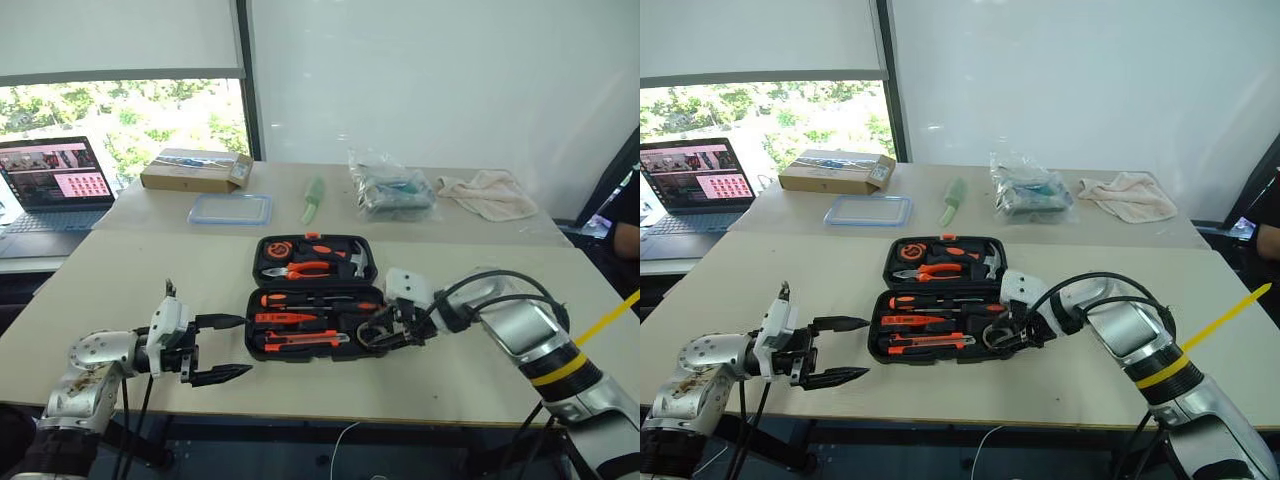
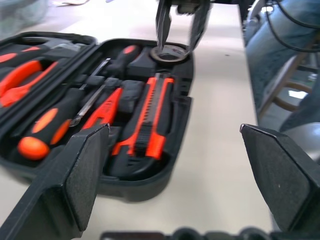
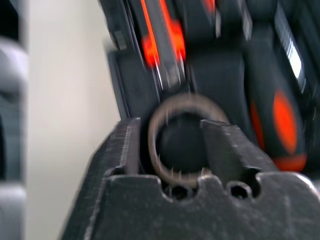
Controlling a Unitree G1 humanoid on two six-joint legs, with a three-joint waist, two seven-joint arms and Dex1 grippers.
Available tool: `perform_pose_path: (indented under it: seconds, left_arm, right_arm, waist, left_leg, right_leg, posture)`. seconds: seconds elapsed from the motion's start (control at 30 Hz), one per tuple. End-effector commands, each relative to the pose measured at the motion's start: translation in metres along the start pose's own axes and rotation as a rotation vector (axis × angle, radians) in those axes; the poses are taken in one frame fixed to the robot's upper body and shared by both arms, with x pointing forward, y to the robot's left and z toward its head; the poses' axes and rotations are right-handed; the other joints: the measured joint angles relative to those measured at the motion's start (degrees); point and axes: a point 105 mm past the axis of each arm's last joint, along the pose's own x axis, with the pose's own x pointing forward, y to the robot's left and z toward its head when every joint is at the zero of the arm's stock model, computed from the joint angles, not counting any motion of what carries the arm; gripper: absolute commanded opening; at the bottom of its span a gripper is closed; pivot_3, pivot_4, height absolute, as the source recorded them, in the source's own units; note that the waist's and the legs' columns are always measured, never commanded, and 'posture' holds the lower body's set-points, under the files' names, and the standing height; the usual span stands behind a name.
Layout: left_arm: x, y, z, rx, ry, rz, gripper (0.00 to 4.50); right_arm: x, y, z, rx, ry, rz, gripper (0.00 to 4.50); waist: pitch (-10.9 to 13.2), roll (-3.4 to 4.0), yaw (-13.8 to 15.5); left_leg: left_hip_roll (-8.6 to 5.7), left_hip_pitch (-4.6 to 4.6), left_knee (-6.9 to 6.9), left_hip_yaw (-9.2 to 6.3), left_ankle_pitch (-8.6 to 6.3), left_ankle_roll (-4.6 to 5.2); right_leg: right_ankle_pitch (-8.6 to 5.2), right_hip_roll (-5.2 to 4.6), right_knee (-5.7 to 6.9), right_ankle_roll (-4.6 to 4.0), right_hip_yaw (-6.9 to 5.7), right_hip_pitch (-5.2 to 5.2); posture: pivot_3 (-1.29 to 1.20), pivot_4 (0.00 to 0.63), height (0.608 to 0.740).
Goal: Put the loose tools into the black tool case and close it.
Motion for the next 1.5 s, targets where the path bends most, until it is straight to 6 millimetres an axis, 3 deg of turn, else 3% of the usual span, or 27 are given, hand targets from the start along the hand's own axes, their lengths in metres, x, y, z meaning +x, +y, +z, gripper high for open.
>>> perform_pose_path:
  seconds: [0.03, 0.1, 0.23, 0.33, 0.37, 0.53, 0.57, 0.73, 0.9, 1.3, 1.4, 1.5]
  left_arm:
    - [-0.021, 0.019, 0.002, -0.039, 0.009, 0.164, 4.5]
    - [-0.025, 0.035, -0.001, -0.049, 0.031, 0.269, 4.5]
    - [-0.022, 0.066, -0.003, -0.086, 0.033, 0.476, 3.36]
    - [-0.013, 0.074, -0.002, -0.098, 0.034, 0.525, 2.32]
    - [-0.009, 0.078, -0.002, -0.11, 0.043, 0.549, 2.12]
    - [0.004, 0.097, -0.009, -0.122, 0.104, 0.652, 0.26]
    - [0.01, 0.101, -0.011, -0.126, 0.121, 0.662, 0.08]
    - [0.037, 0.105, -0.013, -0.144, 0.137, 0.623, 0.08]
    - [0.052, 0.097, -0.018, -0.154, 0.17, 0.544, 0.08]
    - [0.036, 0.087, -0.026, -0.13, 0.189, 0.46, 0.08]
    - [0.037, 0.081, -0.026, -0.126, 0.176, 0.429, 0.08]
    - [0.035, 0.079, -0.028, -0.115, 0.183, 0.428, 0.08]
  right_arm:
    - [-0.044, -0.013, 0.011, -0.062, -0.122, -0.111, 2.28]
    - [-0.055, -0.021, -0.003, -0.02, -0.108, -0.207, 2.28]
    - [-0.062, -0.043, -0.035, -0.004, -0.03, -0.479, 1.2]
    - [-0.058, -0.058, -0.041, -0.014, -0.047, -0.628, 0.18]
    - [-0.056, -0.064, -0.042, -0.041, -0.043, -0.687, 0.08]
    - [-0.033, -0.077, -0.044, -0.075, -0.055, -0.765, 0.0]
    - [-0.025, -0.082, -0.045, -0.076, -0.058, -0.774, 0.0]
    - [0.002, -0.097, -0.038, -0.069, -0.11, -0.746, 0.0]
    - [0.02, -0.096, -0.039, -0.05, -0.117, -0.641, 0.0]
    - [0.029, -0.051, -0.048, 0.043, -0.103, -0.325, 0.0]
    - [0.03, -0.042, -0.045, 0.055, -0.124, -0.286, 0.0]
    - [0.021, -0.047, -0.032, 0.05, -0.191, -0.334, 0.0]
  waist:
    - [0.0, 0.0, 0.2]
    - [0.0, 0.0, 0.5]
    - [0.0, -0.04, 0.5]
    - [0.0, -0.04, -0.1]
    - [0.0, -0.04, -0.3]
    - [0.0, -0.05, -0.9]
    - [0.0, -0.05, -1.0]
    - [0.0, -0.04, -1.0]
    - [0.0, -0.04, -1.0]
    - [0.0, -0.03, -1.0]
    - [0.0, -0.03, -0.9]
    - [0.0, -0.03, -0.8]
  left_leg:
    - [0.0, 0.0, 0.0, 0.0, 0.0, 0.01]
    - [-0.01, 0.02, 0.0, -0.01, -0.03, 0.04]
    - [-0.05, 0.04, 0.03, 0.0, -0.02, 0.02]
    - [-0.08, 0.06, 0.01, 0.05, 0.09, -0.16]
    - [-0.07, 0.09, 0.01, 0.08, 0.13, -0.22]
    - [-0.06, 0.11, -0.04, 0.05, 0.23, -0.39]
    - [-0.06, 0.11, -0.04, 0.06, 0.24, -0.41]
    - [-0.08, 0.15, -0.05, 0.08, 0.26, -0.42]
    - [-0.07, 0.06, -0.15, 0.12, 0.27, -0.44]
    - [-0.02, 0.09, -0.16, 0.06, 0.27, -0.44]
    - [-0.02, 0.1, -0.15, 0.05, 0.27, -0.43]
    - [-0.02, 0.08, -0.16, 0.03, 0.26, -0.43]
  right_leg:
    - [0.0, -0.01, 0.0, 0.0, -0.01, 0.01]
    - [0.0, -0.05, -0.03, 0.02, -0.04, 0.07]
    - [0.01, -0.08, -0.02, 0.03, -0.05, 0.12]
    - [0.03, -0.07, 0.06, 0.05, 0.03, 0.05]
    - [0.04, -0.03, 0.09, 0.03, 0.06, 0.05]
    - [0.05, 0.12, 0.08, -0.01, 0.05, 0.06]
    - [0.06, 0.13, 0.08, -0.02, 0.05, 0.06]
    - [0.09, 0.15, 0.13, -0.06, 0.07, 0.09]
    - [0.09, 0.18, 0.17, -0.05, 0.02, 0.07]
    - [0.08, 0.16, 0.16, -0.04, 0.01, 0.11]
    - [0.08, 0.12, 0.19, -0.04, 0.01, 0.11]
    - [0.08, 0.13, 0.17, -0.04, -0.01, 0.11]
  posture:
    - [0.0, 0.15, 0.74]
    - [0.0, 0.15, 0.74]
    - [0.0, 0.15, 0.74]
    - [0.0, 0.15, 0.74]
    - [0.0, 0.15, 0.74]
    - [0.0, 0.15, 0.74]
    - [0.0, 0.15, 0.74]
    - [0.0, 0.15, 0.74]
    - [0.0, 0.15, 0.74]
    - [0.0, 0.15, 0.74]
    - [0.0, 0.15, 0.74]
    - [0.0, 0.15, 0.74]
